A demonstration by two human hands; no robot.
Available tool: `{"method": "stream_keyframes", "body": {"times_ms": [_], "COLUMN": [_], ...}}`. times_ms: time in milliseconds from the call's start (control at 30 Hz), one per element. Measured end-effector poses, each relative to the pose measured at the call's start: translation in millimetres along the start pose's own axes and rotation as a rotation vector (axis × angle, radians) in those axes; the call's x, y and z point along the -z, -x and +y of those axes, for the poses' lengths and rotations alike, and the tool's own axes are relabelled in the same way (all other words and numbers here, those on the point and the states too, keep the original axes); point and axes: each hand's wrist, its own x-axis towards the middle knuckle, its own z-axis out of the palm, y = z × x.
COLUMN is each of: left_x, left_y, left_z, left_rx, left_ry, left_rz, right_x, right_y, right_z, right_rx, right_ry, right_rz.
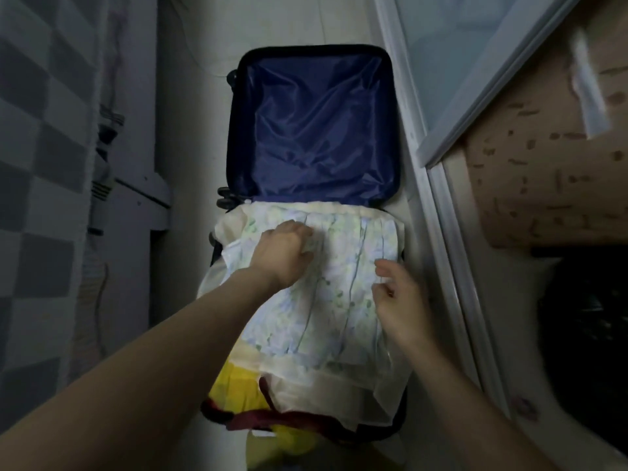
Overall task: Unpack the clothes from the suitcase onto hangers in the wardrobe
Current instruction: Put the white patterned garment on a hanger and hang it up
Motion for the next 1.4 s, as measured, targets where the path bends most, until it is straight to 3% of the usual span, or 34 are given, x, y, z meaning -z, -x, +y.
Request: {"method": "stream_keyframes", "body": {"times_ms": [100,200,333,533,667,800,1000,1067,1133,1267,1400], "left_x": [-18.5,-33.0,-35.0,-0.5,67.2,152.8,287.6,327.8,361.9,423.7,458.7], "left_y": [-28.9,-43.8,-48.4,0.3,56.6,103.1,181.0,209.0,231.4,282.3,314.4], "left_z": [-3.2,-6.2,-1.9,23.4,38.9,56.4,100.0,113.8,124.6,146.3,154.9], "left_rx": [-0.012,0.041,0.046,-0.004,-0.173,-0.226,-0.359,-0.403,-0.457,-0.645,-0.787], "left_ry": [0.016,-0.123,-0.396,-0.218,-0.147,-0.044,-0.046,-0.045,-0.088,-0.302,-0.489], "left_rz": [-0.042,-0.142,-0.047,0.041,0.227,0.391,0.630,0.698,0.783,1.020,1.173], "right_x": [-10.4,-13.9,-11.2,13.9,53.5,100.7,197.4,226.3,250.0,291.8,299.6], "right_y": [-18.3,-23.1,-18.8,12.8,51.1,94.9,176.3,197.6,212.1,262.2,293.7], "right_z": [15.7,26.6,33.7,13.4,-40.5,-117.8,-256.5,-295.0,-328.8,-396.0,-428.4], "right_rx": [0.027,0.036,0.008,-0.050,0.019,0.201,0.487,0.487,0.333,-0.011,0.002], "right_ry": [-0.008,-0.004,-0.036,-0.103,-0.096,-0.080,-0.135,-0.246,-0.378,-0.653,-0.725], "right_rz": [-0.012,-0.013,-0.021,0.004,0.039,0.095,0.436,0.471,0.378,0.026,-0.153]}}
